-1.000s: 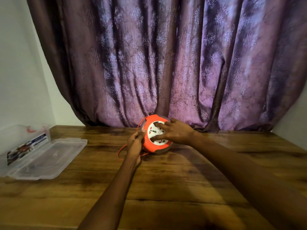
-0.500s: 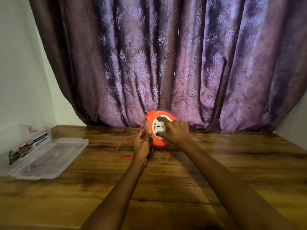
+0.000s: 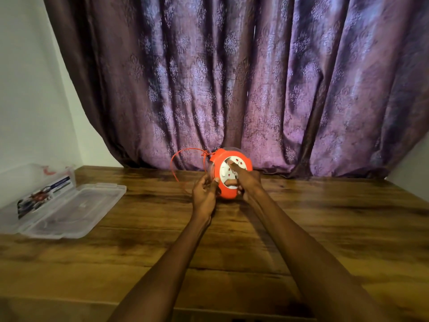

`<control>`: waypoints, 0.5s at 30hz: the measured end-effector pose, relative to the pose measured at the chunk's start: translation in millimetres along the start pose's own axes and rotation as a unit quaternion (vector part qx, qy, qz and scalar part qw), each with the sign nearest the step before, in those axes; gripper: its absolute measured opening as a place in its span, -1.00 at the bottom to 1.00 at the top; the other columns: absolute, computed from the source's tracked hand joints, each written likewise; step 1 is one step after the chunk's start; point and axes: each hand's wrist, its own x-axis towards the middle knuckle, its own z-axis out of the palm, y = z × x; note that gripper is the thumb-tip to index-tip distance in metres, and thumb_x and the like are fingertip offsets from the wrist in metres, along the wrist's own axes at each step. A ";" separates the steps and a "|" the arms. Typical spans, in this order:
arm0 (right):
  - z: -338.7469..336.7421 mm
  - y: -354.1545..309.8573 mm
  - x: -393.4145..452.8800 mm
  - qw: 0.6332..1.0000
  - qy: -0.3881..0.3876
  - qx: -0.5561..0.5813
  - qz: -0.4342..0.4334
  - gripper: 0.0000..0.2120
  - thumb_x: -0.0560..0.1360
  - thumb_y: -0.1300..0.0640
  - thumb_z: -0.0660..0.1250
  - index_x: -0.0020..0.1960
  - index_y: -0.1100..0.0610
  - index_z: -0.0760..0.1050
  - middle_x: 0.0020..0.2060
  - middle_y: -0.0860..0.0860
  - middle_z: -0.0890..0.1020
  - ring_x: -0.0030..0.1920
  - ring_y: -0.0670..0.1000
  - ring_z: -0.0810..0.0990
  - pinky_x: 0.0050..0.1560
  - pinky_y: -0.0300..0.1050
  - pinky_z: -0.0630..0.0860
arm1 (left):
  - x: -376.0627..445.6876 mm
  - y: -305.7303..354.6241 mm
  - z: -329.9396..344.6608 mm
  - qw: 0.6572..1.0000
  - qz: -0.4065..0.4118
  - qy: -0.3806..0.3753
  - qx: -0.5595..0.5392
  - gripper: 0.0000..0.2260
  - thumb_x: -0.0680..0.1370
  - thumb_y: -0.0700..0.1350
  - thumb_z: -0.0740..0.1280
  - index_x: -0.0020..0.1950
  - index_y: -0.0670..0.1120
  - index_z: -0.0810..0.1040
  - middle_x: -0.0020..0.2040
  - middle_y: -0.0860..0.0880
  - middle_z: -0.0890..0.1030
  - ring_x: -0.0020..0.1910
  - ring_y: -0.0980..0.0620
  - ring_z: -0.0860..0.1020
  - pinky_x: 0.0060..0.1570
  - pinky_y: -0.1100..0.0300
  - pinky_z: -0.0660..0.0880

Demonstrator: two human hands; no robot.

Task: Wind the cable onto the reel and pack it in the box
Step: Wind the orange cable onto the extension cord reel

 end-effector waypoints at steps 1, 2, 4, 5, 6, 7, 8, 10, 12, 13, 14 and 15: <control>-0.5 -0.4 -0.8 1.000 -0.006 -0.013 -0.007 -0.55 0.44 -0.07 0.50 0.09 0.26 0.49 -0.19 0.35 0.68 -0.73 -0.08 0.32 -0.61 -0.37 0.18 | 0.8 -0.1 -1.5 1.000 0.001 0.002 0.003 -0.86 0.60 -0.25 0.36 0.15 -0.18 0.61 -0.15 -0.18 0.60 -0.24 0.00 0.47 -0.20 0.10 0.43; -1.8 -1.7 -2.3 0.999 -0.019 -0.035 -0.019 -0.60 0.48 -0.06 0.46 0.06 0.26 0.49 -0.15 0.36 0.68 -0.72 -0.09 0.30 -0.61 -0.36 0.20 | 1.5 -0.5 -3.4 1.000 0.000 0.006 0.005 -0.86 0.60 -0.24 0.35 0.15 -0.18 0.60 -0.20 -0.13 0.60 -0.28 0.05 0.46 -0.26 0.15 0.43; -6.9 -3.9 -1.2 0.990 -0.032 -0.122 -0.058 -0.69 0.52 -0.08 0.40 -0.11 0.19 0.55 -0.20 0.29 0.71 -0.62 -0.04 0.44 -0.53 -0.21 0.45 | 4.2 -2.9 -8.3 1.000 -0.005 0.010 -0.002 -0.89 0.62 -0.25 0.33 0.09 -0.11 0.61 -0.36 0.04 0.56 -0.42 0.16 0.39 -0.41 0.27 0.35; -11.2 -3.7 -0.1 0.976 -0.023 -0.194 -0.090 -0.68 0.52 -0.11 0.37 -0.16 0.16 0.58 -0.27 0.19 0.73 -0.50 -0.02 0.57 -0.33 -0.08 0.60 | 6.1 -3.6 -10.3 1.000 -0.008 0.012 -0.004 -0.89 0.62 -0.25 0.32 0.05 -0.08 0.61 -0.42 0.11 0.52 -0.46 0.20 0.36 -0.45 0.29 0.31; -15.9 -3.7 0.9 0.955 -0.005 -0.268 -0.126 -0.67 0.50 -0.15 0.35 -0.17 0.12 0.59 -0.31 0.09 0.73 -0.35 0.00 0.66 -0.12 -0.01 0.63 | 7.2 -3.3 -11.5 1.000 -0.013 0.015 -0.004 -0.88 0.62 -0.25 0.32 0.03 -0.07 0.62 -0.44 0.12 0.51 -0.48 0.21 0.34 -0.47 0.30 0.29; -20.7 -3.6 3.1 0.929 0.023 -0.331 -0.163 -0.69 0.48 -0.19 0.34 -0.15 0.06 0.59 -0.27 0.02 0.73 -0.20 0.01 0.69 0.00 0.01 0.61 | 7.9 -1.9 -12.3 1.000 -0.017 0.018 -0.003 -0.87 0.62 -0.25 0.32 0.04 -0.07 0.63 -0.43 0.12 0.51 -0.48 0.22 0.34 -0.47 0.29 0.28; -24.8 -3.4 4.7 0.906 0.049 -0.368 -0.203 -0.72 0.46 -0.21 0.34 -0.11 0.00 0.56 -0.16 -0.01 0.73 -0.08 0.04 0.68 0.05 0.02 0.58 | 8.1 0.1 -12.4 1.000 -0.019 0.018 -0.004 -0.87 0.62 -0.25 0.32 0.05 -0.07 0.63 -0.39 0.09 0.52 -0.47 0.20 0.34 -0.46 0.27 0.29; -30.8 -2.6 9.4 0.878 0.067 -0.378 -0.284 -0.67 0.42 -0.23 0.39 0.07 -0.07 0.48 0.08 0.00 0.63 0.09 0.09 0.60 0.10 0.06 0.53 | 7.5 3.5 -11.4 1.000 -0.018 0.011 -0.007 -0.88 0.61 -0.23 0.34 0.02 -0.05 0.64 -0.33 -0.02 0.53 -0.43 0.16 0.36 -0.42 0.21 0.31; -34.0 -2.7 16.4 0.879 0.026 -0.359 -0.312 -0.42 0.41 -0.19 0.46 0.31 0.02 0.38 0.24 0.07 0.52 0.20 0.11 0.52 0.19 0.10 0.49 | 4.6 6.9 -9.8 1.000 -0.014 -0.005 -0.011 -0.87 0.61 -0.22 0.35 -0.02 -0.03 0.64 -0.33 -0.02 0.53 -0.44 0.17 0.37 -0.44 0.26 0.32; -34.0 -3.6 20.1 0.900 -0.006 -0.322 -0.294 -0.35 0.42 -0.12 0.49 0.39 0.08 0.32 0.28 0.10 0.50 0.22 0.11 0.51 0.22 0.10 0.49 | 3.0 8.7 -9.3 1.000 -0.014 -0.013 -0.014 -0.87 0.61 -0.22 0.34 -0.02 -0.02 0.64 -0.34 0.01 0.53 -0.46 0.20 0.36 -0.46 0.30 0.31; -34.4 -4.7 22.3 0.927 -0.039 -0.265 -0.263 -0.33 0.45 -0.04 0.51 0.42 0.12 0.29 0.27 0.11 0.50 0.21 0.10 0.52 0.22 0.08 0.51 | 1.9 10.5 -8.9 1.000 -0.019 -0.017 -0.018 -0.87 0.61 -0.23 0.34 0.00 -0.02 0.64 -0.34 0.03 0.53 -0.46 0.21 0.37 -0.47 0.33 0.32; -35.1 -5.9 23.3 0.951 -0.067 -0.197 -0.228 -0.38 0.47 0.04 0.50 0.41 0.15 0.30 0.22 0.10 0.54 0.16 0.08 0.55 0.18 0.03 0.54 | 1.5 11.7 -9.4 0.999 -0.030 -0.018 -0.025 -0.88 0.61 -0.22 0.35 0.02 -0.03 0.64 -0.32 0.03 0.54 -0.45 0.22 0.38 -0.47 0.35 0.33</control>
